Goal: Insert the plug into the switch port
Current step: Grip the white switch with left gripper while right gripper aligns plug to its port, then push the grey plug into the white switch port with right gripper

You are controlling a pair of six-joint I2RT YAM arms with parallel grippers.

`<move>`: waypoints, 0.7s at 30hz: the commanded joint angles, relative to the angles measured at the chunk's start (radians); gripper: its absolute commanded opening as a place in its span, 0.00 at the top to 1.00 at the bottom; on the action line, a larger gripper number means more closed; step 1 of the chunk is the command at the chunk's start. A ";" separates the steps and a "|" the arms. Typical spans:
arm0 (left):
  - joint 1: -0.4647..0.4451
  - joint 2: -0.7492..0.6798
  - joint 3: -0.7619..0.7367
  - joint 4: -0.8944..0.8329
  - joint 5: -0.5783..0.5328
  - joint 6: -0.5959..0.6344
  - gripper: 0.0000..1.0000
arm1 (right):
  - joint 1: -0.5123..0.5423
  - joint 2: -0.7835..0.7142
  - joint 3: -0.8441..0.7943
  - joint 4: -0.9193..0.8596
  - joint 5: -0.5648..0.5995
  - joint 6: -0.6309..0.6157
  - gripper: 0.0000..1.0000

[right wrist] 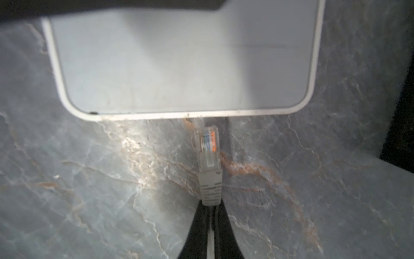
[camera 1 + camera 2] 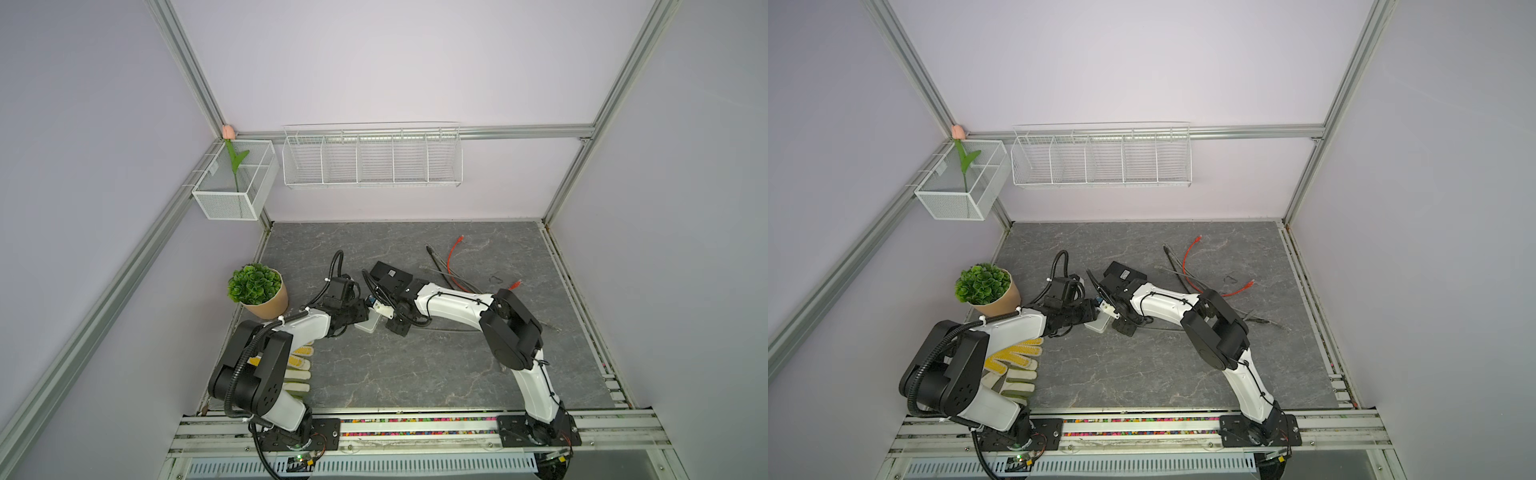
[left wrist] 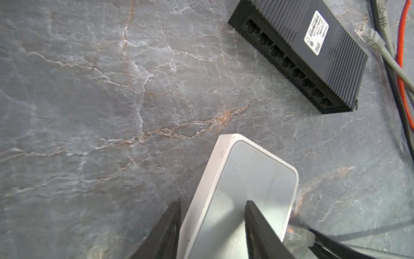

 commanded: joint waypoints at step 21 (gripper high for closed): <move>0.038 -0.008 -0.008 0.038 0.123 0.015 0.59 | 0.008 0.054 0.085 -0.038 -0.056 -0.011 0.94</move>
